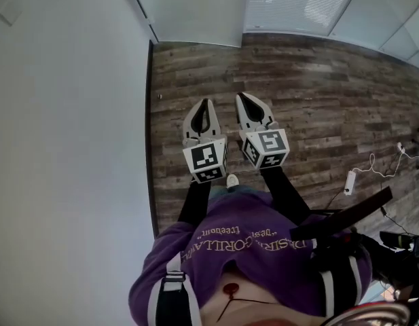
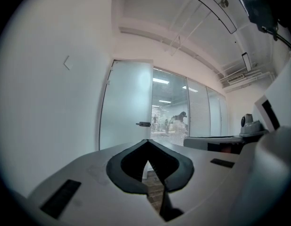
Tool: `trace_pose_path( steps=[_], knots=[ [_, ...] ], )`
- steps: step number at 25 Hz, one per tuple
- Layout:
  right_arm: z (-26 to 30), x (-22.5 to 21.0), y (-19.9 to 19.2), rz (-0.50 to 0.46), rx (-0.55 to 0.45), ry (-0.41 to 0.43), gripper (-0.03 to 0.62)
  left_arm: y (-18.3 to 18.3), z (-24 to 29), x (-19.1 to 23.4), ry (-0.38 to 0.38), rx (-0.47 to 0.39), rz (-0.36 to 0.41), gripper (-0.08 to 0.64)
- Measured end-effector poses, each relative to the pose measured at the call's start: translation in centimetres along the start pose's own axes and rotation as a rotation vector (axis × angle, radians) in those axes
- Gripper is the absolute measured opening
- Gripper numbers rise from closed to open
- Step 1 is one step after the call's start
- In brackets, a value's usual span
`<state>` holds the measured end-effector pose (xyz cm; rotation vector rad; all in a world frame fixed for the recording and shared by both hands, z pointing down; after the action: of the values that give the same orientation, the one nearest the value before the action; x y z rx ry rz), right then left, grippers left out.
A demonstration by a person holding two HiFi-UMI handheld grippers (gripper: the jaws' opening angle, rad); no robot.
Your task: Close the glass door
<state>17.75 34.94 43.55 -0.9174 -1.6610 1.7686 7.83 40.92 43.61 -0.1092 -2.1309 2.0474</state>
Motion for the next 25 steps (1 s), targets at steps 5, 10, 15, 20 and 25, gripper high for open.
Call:
trace_pose_path(
  steps=[5, 10, 15, 20, 25],
  knots=[
    [1.8, -1.3, -0.3, -0.006, 0.022, 0.006, -0.009, -0.5, 2.0, 0.4, 0.016, 0.012, -0.005, -0.009],
    [3.9, -1.8, -0.6, -0.011, 0.033, 0.005, -0.009, -0.8, 3.9, 1.3, 0.016, 0.017, -0.003, -0.009],
    [7.8, -2.8, -0.4, -0.01, 0.018, -0.014, -0.009, -1.0, 7.6, 3.2, -0.009, 0.015, 0.01, -0.009],
    [13.0, -3.7, 0.4, -0.004, 0.009, -0.045, -0.009, 0.1, 12.3, 5.8, -0.044, 0.009, 0.01, -0.009],
    [17.8, -5.0, 1.0, -0.009, -0.005, -0.063, -0.009, 0.2, 17.1, 8.3, -0.036, 0.002, -0.005, -0.009]
  ],
)
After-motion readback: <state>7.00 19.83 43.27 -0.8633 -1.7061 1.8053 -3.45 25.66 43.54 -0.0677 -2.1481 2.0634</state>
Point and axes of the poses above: the fingertips, and each gripper's own axes: z forward along the fingers, x to its left, y out of its top, the point moved 4 cm from there along -z, backward along the fingers, and after that the axes turned 4 degrees about -x, right-handed, at the moved point
